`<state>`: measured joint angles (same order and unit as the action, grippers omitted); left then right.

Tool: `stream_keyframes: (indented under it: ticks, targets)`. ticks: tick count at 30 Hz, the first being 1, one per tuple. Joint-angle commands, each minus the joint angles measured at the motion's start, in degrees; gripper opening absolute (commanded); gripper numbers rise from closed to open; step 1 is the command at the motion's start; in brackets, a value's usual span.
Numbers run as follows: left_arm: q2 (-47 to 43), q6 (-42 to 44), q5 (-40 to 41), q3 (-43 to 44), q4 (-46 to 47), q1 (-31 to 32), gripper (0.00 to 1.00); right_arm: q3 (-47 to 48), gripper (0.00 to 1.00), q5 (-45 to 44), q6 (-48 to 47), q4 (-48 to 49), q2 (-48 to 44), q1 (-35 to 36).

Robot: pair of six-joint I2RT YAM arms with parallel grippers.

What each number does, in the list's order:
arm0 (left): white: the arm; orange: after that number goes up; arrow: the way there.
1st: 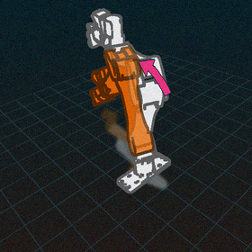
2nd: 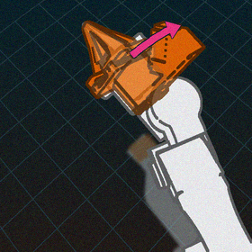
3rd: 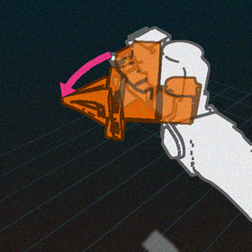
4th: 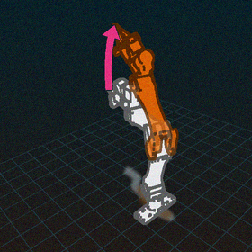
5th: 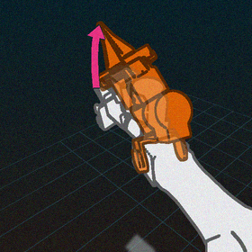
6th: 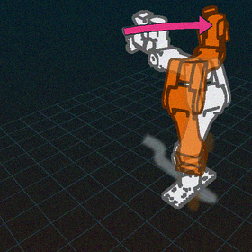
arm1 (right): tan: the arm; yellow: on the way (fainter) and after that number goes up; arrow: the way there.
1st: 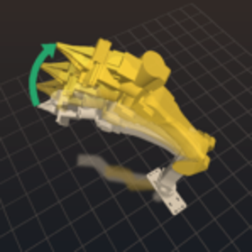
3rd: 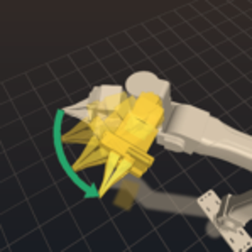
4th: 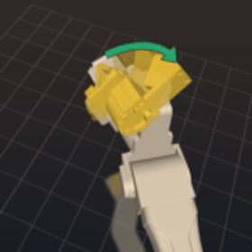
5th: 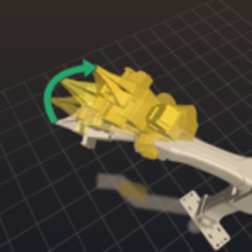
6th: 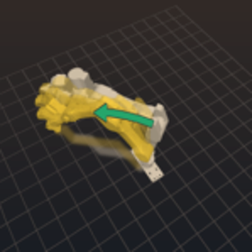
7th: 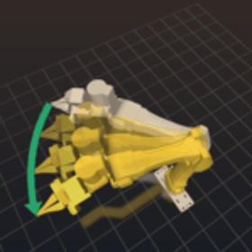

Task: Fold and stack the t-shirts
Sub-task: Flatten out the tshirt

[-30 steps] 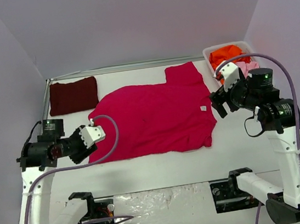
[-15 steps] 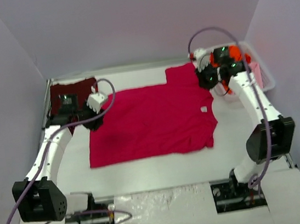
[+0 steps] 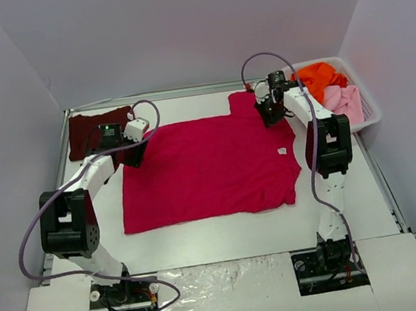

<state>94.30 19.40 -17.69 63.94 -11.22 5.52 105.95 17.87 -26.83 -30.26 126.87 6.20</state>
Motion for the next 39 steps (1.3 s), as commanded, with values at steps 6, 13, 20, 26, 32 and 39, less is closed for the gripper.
stream_keyframes:
  ticks: [6,13,20,26,32,39]
  targets:
    - [2.02,-2.78,3.63,4.26,6.83,0.28,0.43,9.00,0.00,-4.24,0.99,-0.41,8.65,1.27]
    - [2.12,-2.17,3.63,4.09,7.01,1.07,0.44,11.56,0.00,-7.31,1.08,0.02,13.14,1.10]
    - [1.59,-1.65,4.33,4.52,6.83,1.69,0.44,14.02,0.00,-12.32,2.31,0.73,15.86,-0.04]
    - [2.72,-1.56,5.74,5.49,6.83,2.13,0.44,16.57,0.00,-15.05,3.01,0.64,18.15,-0.92]
    - [5.27,-2.96,7.85,8.03,5.95,2.13,0.44,19.37,0.00,-17.69,4.50,0.55,21.05,-1.98]
    - [7.74,-3.49,8.90,9.97,6.04,2.39,0.44,19.73,0.00,-20.94,5.30,0.47,23.16,-3.74]
